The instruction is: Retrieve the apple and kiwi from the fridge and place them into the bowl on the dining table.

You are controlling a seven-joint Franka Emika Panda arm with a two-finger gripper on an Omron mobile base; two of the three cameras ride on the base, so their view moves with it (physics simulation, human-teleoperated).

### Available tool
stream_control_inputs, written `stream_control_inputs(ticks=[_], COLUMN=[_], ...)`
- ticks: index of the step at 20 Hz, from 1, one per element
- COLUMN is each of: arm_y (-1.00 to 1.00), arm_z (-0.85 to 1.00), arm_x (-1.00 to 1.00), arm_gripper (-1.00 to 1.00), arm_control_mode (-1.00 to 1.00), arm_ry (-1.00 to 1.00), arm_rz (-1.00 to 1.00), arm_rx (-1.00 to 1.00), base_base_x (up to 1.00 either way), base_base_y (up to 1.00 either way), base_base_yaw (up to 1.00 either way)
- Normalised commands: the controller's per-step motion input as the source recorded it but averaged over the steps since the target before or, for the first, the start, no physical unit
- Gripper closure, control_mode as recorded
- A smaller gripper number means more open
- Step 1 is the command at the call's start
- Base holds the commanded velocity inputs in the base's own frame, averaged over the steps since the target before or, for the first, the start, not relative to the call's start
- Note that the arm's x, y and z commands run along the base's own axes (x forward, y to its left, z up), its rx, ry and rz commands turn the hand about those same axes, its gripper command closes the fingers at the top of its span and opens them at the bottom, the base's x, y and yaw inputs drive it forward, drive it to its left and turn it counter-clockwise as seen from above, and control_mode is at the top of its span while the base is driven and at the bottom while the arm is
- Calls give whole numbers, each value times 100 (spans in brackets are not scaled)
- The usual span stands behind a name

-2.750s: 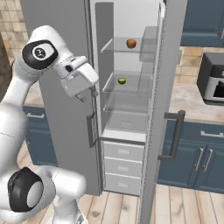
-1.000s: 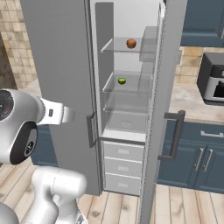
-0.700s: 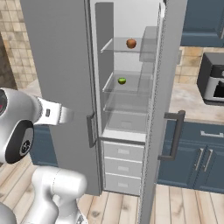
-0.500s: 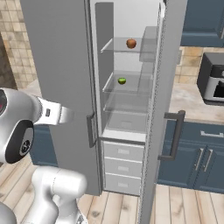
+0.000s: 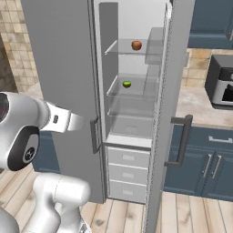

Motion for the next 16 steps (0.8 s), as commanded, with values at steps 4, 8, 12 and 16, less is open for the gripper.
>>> stream_control_inputs(ticks=[4,8,12,16], arm_y=[0,0,0,0], arm_z=[0,0,0,0], arm_x=[0,-2,-5,-8], arm_gripper=[-100,-100,-100,-100], arm_control_mode=[-100,-100,-100,-100], arm_ry=[-7,-5,-3,-3], arm_rz=[-2,0,0,0], arm_rx=[0,0,0,0], base_base_x=[0,0,0,0], base_base_y=[0,0,0,0], base_base_yaw=[0,0,0,0])
